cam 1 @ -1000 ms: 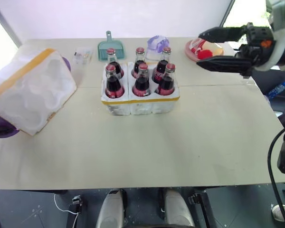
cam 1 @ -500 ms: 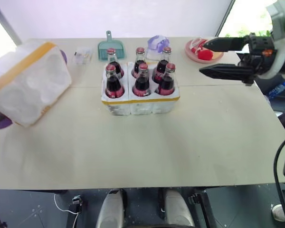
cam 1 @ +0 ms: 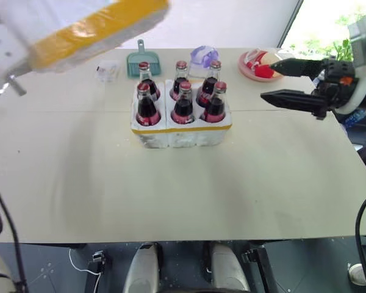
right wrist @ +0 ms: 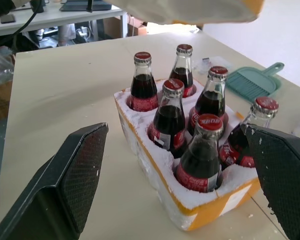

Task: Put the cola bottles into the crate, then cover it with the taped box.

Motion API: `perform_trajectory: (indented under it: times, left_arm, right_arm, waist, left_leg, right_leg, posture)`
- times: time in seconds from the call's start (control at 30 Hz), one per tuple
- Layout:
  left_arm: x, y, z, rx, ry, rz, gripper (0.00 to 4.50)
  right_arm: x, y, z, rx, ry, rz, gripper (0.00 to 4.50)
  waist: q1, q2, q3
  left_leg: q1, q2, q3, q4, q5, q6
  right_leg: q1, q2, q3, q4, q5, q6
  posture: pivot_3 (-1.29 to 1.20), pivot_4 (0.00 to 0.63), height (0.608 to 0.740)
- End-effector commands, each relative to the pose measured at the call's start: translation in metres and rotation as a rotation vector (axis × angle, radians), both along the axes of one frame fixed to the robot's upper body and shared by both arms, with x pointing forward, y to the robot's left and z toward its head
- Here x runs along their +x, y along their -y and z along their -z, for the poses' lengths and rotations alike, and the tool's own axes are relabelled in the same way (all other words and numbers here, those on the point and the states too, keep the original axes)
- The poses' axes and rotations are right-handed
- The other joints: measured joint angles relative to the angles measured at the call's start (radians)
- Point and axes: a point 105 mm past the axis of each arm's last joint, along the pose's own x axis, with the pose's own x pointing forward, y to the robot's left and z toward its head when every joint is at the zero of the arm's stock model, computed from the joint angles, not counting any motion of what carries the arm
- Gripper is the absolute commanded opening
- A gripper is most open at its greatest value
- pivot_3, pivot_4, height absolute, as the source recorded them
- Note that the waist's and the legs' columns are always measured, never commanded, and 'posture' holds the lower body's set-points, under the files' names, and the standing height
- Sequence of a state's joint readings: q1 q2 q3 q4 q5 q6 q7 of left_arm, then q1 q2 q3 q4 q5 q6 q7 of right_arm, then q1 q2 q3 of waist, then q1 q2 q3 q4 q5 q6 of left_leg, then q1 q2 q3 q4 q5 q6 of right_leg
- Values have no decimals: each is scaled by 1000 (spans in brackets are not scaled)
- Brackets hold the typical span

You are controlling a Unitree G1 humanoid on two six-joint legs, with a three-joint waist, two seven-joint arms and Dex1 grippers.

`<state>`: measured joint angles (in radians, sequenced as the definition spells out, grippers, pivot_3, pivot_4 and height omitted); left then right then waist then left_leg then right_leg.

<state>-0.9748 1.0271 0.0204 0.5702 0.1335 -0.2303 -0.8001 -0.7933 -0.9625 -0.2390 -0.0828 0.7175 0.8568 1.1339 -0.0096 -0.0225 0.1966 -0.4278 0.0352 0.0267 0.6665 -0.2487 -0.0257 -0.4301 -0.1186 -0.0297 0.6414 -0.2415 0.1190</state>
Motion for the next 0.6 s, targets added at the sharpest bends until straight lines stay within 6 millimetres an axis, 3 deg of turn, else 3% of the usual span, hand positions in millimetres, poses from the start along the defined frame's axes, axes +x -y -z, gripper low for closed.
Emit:
perform_trajectory:
  times: [0.03, 0.27, 0.6]
  left_arm:
    - [-1, 31, -19, 115, 152, 34, 793]
    - [-4, 76, -2, 292, 216, 116, 793]
    - [-12, 94, 39, 663, 235, 59, 793]
  right_arm:
    - [-11, 6, -11, 11, 53, 32, 4500]
    - [-17, 13, 0, 28, 27, 88, 4500]
    - [-15, 16, 8, 60, 14, 134, 4500]
  waist:
    - [0, 0, 0]
    - [-4, 0, 0]
    - [0, 0, 0]
  left_leg:
    - [0, 0, 0, 0, 0, 0]
    - [1, 0, 0, 0, 0, 0]
    - [1, 0, 0, 0, 0, 0]
  right_leg:
    - [0, 0, 0, 0, 0, 0]
    - [0, 0, 0, 1, 0, 0]
    - [0, 0, 1, 0, 0, 0]
  posture:
    - [0, 150, 736]
    - [0, 150, 736]
    - [0, 150, 736]
